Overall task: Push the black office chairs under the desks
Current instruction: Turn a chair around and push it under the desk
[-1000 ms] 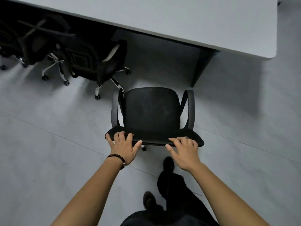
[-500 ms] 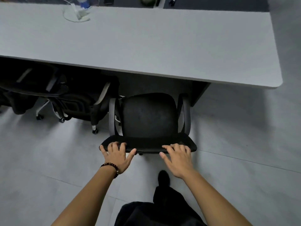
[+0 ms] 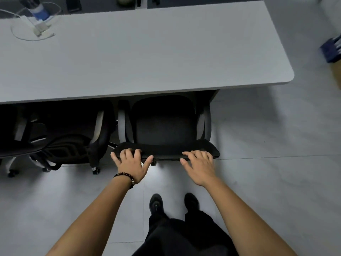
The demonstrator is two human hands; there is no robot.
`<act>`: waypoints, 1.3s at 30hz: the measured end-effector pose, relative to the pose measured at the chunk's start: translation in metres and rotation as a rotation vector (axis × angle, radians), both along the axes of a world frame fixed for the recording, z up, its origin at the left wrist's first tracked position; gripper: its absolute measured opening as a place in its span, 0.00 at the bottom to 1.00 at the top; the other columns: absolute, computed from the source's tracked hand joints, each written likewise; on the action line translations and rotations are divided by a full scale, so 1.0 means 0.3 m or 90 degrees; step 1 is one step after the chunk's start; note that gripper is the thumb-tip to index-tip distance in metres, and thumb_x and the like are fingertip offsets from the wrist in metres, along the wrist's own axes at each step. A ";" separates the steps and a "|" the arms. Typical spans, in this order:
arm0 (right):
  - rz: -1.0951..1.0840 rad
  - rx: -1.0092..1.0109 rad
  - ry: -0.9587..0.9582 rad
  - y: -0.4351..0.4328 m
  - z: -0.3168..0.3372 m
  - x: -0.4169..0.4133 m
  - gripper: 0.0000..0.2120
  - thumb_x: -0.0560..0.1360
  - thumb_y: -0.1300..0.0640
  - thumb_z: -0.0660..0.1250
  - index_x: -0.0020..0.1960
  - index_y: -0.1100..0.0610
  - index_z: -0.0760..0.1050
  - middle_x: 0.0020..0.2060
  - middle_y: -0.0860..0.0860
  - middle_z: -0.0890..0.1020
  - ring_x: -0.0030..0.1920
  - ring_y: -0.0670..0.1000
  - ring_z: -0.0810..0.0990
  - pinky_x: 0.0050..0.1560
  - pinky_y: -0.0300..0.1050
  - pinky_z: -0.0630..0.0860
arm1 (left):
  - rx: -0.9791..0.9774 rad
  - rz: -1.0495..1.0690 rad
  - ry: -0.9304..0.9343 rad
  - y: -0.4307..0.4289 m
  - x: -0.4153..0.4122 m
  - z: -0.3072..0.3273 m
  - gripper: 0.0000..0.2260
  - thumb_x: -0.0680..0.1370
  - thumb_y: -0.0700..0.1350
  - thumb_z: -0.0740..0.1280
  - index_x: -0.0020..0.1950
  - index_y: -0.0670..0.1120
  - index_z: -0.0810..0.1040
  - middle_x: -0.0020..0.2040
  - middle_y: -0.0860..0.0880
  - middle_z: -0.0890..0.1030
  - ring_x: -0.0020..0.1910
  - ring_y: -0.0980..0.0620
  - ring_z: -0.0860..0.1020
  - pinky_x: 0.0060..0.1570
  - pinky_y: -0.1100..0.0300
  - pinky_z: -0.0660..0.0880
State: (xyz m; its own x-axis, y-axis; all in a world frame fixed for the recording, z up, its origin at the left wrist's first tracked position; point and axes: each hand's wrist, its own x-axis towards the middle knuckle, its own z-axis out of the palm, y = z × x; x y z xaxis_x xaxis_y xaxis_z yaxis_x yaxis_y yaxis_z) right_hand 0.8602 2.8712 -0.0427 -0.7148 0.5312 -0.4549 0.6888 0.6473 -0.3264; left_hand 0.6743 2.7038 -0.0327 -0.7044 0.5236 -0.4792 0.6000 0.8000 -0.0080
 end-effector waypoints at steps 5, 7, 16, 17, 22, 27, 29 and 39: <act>-0.049 -0.015 -0.018 -0.030 0.010 -0.030 0.24 0.81 0.38 0.47 0.74 0.43 0.62 0.71 0.50 0.66 0.74 0.52 0.57 0.74 0.51 0.44 | 0.018 -0.068 0.007 0.014 -0.079 0.014 0.35 0.73 0.70 0.39 0.66 0.51 0.68 0.63 0.45 0.71 0.69 0.42 0.63 0.70 0.33 0.41; -0.060 -0.016 -0.019 -0.026 0.009 -0.030 0.24 0.81 0.38 0.46 0.74 0.43 0.62 0.73 0.51 0.64 0.75 0.52 0.55 0.74 0.51 0.41 | 0.031 -0.081 0.006 0.021 -0.079 0.014 0.34 0.73 0.70 0.39 0.65 0.52 0.69 0.61 0.47 0.71 0.67 0.44 0.64 0.70 0.34 0.42; -0.064 0.009 -0.045 0.010 0.015 0.023 0.27 0.79 0.34 0.45 0.75 0.42 0.61 0.76 0.53 0.60 0.77 0.53 0.49 0.75 0.53 0.35 | 0.125 -0.016 -0.053 -0.022 -0.004 -0.011 0.26 0.76 0.68 0.45 0.58 0.55 0.73 0.55 0.50 0.72 0.62 0.46 0.67 0.70 0.40 0.47; -0.064 0.006 -0.044 0.001 0.015 0.027 0.29 0.78 0.33 0.44 0.74 0.42 0.61 0.76 0.53 0.60 0.77 0.53 0.49 0.75 0.53 0.35 | 0.124 -0.012 -0.050 -0.030 0.000 -0.017 0.26 0.75 0.68 0.44 0.58 0.56 0.74 0.55 0.50 0.72 0.62 0.46 0.67 0.71 0.41 0.47; -0.060 0.010 -0.042 -0.033 0.011 0.020 0.32 0.76 0.31 0.42 0.74 0.43 0.62 0.75 0.54 0.60 0.77 0.54 0.50 0.75 0.55 0.36 | 0.132 -0.028 -0.021 -0.055 -0.017 -0.038 0.31 0.73 0.70 0.41 0.58 0.57 0.75 0.60 0.49 0.73 0.65 0.45 0.66 0.70 0.40 0.45; -0.060 0.015 -0.034 -0.014 0.003 0.004 0.30 0.77 0.31 0.43 0.73 0.43 0.63 0.73 0.54 0.63 0.76 0.54 0.51 0.75 0.55 0.37 | 0.131 -0.030 -0.016 -0.035 -0.029 -0.034 0.33 0.72 0.69 0.39 0.58 0.55 0.75 0.59 0.49 0.73 0.64 0.44 0.67 0.70 0.41 0.48; -0.065 0.017 -0.031 -0.014 0.001 0.008 0.30 0.77 0.31 0.44 0.72 0.43 0.64 0.73 0.54 0.64 0.76 0.54 0.52 0.75 0.54 0.38 | 0.131 -0.030 -0.017 -0.040 -0.021 -0.038 0.33 0.72 0.69 0.39 0.58 0.55 0.75 0.58 0.49 0.73 0.64 0.44 0.66 0.70 0.41 0.48; -0.077 0.022 -0.030 -0.020 0.015 0.013 0.35 0.75 0.28 0.44 0.75 0.47 0.61 0.73 0.52 0.65 0.75 0.52 0.55 0.76 0.53 0.40 | 0.150 -0.032 -0.011 -0.064 -0.007 -0.034 0.32 0.72 0.70 0.41 0.60 0.56 0.75 0.58 0.49 0.75 0.63 0.46 0.69 0.70 0.42 0.49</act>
